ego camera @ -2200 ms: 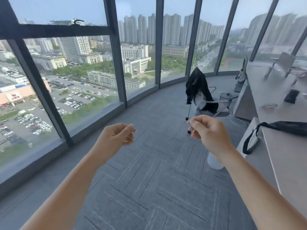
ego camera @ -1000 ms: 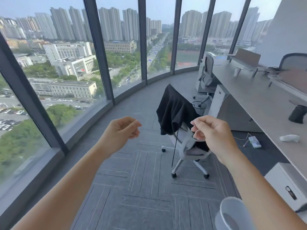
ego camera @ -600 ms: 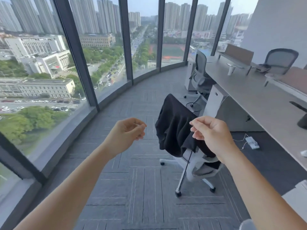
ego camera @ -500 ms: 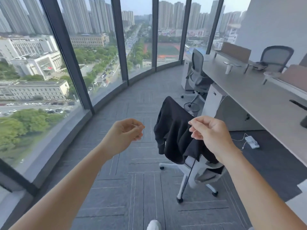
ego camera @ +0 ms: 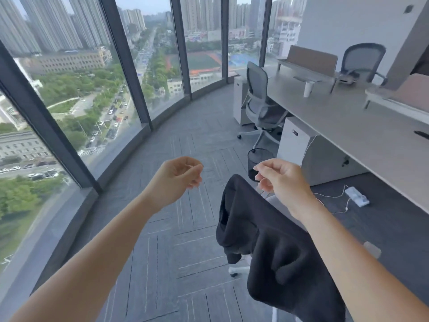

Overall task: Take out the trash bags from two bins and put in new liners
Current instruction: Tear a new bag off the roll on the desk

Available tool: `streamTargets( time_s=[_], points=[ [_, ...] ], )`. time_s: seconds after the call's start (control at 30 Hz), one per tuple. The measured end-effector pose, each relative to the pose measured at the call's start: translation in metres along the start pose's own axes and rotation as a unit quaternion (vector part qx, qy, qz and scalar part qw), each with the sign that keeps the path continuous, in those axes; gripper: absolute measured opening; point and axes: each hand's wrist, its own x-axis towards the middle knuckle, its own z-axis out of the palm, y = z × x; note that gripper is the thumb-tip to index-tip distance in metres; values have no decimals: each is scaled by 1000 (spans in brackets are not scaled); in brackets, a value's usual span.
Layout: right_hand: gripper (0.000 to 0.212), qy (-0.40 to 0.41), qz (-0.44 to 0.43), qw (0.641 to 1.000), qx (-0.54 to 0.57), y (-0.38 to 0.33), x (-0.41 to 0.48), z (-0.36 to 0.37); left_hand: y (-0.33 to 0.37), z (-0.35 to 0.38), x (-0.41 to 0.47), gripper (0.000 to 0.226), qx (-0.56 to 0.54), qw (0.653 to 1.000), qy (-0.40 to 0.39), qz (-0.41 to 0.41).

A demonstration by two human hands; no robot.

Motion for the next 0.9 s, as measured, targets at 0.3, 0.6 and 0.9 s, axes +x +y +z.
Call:
streamTargets(
  time_s=[0.3, 0.6, 0.9],
  points=[
    [15, 98, 6, 995, -28, 2, 174, 49, -40, -32, 225, 14, -4, 993, -115, 32],
    [16, 233, 30, 971, -43, -16, 313, 65, -33, -17, 428, 17, -13, 962, -262, 79],
    [13, 375, 64, 924, -42, 13, 441, -6, -15, 97, 588, 9, 0, 906, -401, 139]
  ],
)
